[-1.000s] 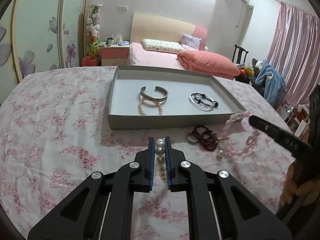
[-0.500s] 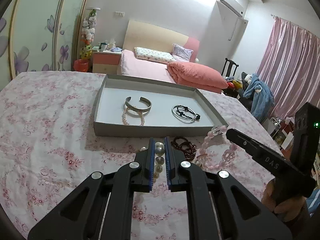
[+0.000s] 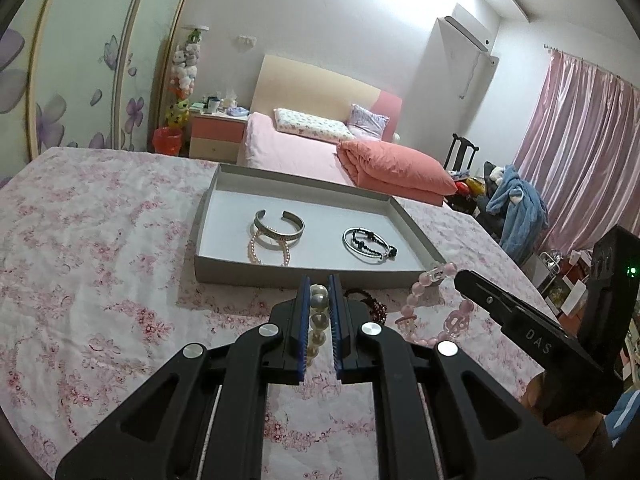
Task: Organize jewelry
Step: 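Carry both held bracelets over the gray tray and lower them inside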
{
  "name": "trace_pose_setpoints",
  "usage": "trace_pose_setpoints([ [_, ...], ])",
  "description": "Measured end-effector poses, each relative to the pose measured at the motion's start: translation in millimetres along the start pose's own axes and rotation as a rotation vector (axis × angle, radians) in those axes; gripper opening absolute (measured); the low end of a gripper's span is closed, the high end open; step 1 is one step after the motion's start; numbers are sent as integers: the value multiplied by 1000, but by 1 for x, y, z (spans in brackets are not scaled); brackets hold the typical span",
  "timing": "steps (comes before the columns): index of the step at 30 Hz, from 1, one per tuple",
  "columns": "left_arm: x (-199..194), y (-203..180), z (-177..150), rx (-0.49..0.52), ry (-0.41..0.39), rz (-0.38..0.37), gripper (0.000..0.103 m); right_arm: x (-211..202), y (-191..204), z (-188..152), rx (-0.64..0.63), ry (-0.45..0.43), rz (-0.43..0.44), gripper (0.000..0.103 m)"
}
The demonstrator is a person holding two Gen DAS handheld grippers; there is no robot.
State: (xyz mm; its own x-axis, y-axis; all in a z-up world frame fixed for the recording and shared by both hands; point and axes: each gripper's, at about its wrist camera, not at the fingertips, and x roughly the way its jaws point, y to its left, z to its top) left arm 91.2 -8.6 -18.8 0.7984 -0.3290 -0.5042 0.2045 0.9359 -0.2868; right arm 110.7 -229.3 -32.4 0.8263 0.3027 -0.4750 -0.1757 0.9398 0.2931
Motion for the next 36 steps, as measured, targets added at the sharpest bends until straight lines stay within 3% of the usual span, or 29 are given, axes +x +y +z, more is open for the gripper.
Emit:
trace_pose_setpoints([
  [22,-15,-14,20,49,-123,58,10,-23,28,19,-109,-152,-60,14],
  [36,-3,-18,44,69,-178,104,10,-17,37,45,-137,-251,-106,14],
])
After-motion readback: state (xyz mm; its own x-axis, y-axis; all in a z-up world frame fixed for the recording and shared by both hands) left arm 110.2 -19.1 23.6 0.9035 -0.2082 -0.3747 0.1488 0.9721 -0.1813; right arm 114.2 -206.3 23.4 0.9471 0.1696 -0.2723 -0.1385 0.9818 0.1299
